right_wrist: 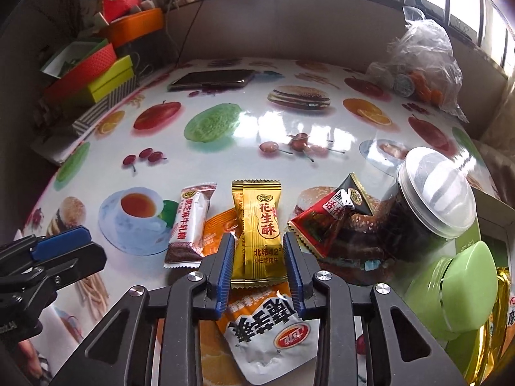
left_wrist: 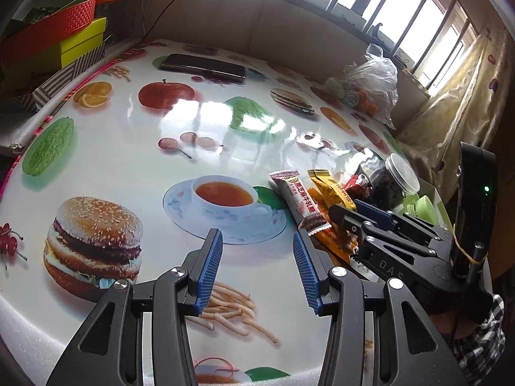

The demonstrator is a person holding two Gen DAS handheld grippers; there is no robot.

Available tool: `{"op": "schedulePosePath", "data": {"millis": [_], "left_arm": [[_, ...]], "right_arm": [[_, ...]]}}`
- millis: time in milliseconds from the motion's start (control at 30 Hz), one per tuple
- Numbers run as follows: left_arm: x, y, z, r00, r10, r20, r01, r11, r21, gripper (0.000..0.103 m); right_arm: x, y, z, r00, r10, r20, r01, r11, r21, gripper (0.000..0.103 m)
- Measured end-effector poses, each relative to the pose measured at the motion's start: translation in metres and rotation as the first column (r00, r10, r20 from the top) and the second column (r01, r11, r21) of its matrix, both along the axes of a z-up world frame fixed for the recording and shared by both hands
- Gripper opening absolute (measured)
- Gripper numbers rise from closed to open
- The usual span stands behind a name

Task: Organize snacks
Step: 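Grasp the yellow peanut candy with the right tool while the left tool grasps the red-white candy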

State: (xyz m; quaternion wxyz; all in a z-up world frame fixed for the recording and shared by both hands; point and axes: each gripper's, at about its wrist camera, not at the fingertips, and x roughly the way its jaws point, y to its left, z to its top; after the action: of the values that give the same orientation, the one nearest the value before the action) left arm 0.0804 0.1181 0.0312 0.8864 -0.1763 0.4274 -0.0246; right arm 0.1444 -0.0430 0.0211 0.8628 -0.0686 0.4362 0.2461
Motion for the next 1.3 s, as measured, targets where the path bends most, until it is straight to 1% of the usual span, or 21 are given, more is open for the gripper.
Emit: {"op": "schedulePosePath", "data": {"millis": [133, 267, 433, 500, 567, 700, 800, 867, 967, 1200, 1300], "left_arm": [[0.002, -0.002, 0.0, 1.0, -0.011, -0.001, 0.011, 1.0, -0.003, 0.047], [0.006, -0.005, 0.001, 1.0, -0.016, -0.002, 0.016, 1.0, 0.006, 0.047], [0.02, -0.017, 0.004, 0.998, -0.061, -0.006, 0.061, 0.998, 0.032, 0.047], [0.026, -0.022, 0.004, 0.997, -0.082, -0.007, 0.082, 0.996, 0.018, 0.047], [0.032, -0.026, 0.003, 0.996, -0.088, -0.011, 0.088, 0.996, 0.027, 0.047], [0.046, -0.035, 0.0, 0.995, -0.093, -0.027, 0.094, 0.995, 0.034, 0.047], [0.055, -0.041, -0.005, 0.995, -0.081, -0.054, 0.084, 0.995, 0.058, 0.047], [0.058, -0.046, -0.006, 0.995, -0.084, -0.053, 0.088, 0.993, 0.076, 0.047], [0.061, -0.051, -0.009, 0.994, -0.093, -0.058, 0.097, 0.992, 0.081, 0.047], [0.067, -0.048, -0.017, 0.994, -0.069, -0.083, 0.075, 0.994, 0.08, 0.047], [0.067, -0.048, -0.016, 0.995, -0.064, -0.077, 0.07, 0.994, 0.085, 0.047]], "right_arm": [[-0.014, 0.004, 0.0, 1.0, 0.014, -0.016, -0.014, 1.0, 0.006, 0.029], [-0.026, 0.005, 0.0, 0.999, 0.02, -0.044, -0.019, 0.999, 0.041, 0.029], [-0.032, -0.007, 0.003, 0.998, -0.05, -0.033, 0.052, 0.997, 0.055, 0.029], [-0.034, -0.014, 0.006, 0.997, -0.08, -0.015, 0.08, 0.995, 0.051, 0.029], [-0.036, -0.021, 0.008, 0.995, -0.099, -0.011, 0.1, 0.994, 0.054, 0.029], [-0.041, -0.03, 0.008, 0.993, -0.114, -0.011, 0.115, 0.991, 0.063, 0.029], [-0.042, -0.036, 0.005, 0.992, -0.125, -0.029, 0.127, 0.989, 0.083, 0.029], [-0.043, -0.039, 0.005, 0.99, -0.135, -0.032, 0.137, 0.987, 0.085, 0.029], [-0.043, -0.043, 0.004, 0.988, -0.148, -0.038, 0.151, 0.985, 0.088, 0.029], [-0.044, -0.047, 0.002, 0.985, -0.166, -0.044, 0.17, 0.981, 0.096, 0.029], [-0.044, -0.047, 0.003, 0.985, -0.167, -0.044, 0.17, 0.981, 0.097, 0.029]]}}
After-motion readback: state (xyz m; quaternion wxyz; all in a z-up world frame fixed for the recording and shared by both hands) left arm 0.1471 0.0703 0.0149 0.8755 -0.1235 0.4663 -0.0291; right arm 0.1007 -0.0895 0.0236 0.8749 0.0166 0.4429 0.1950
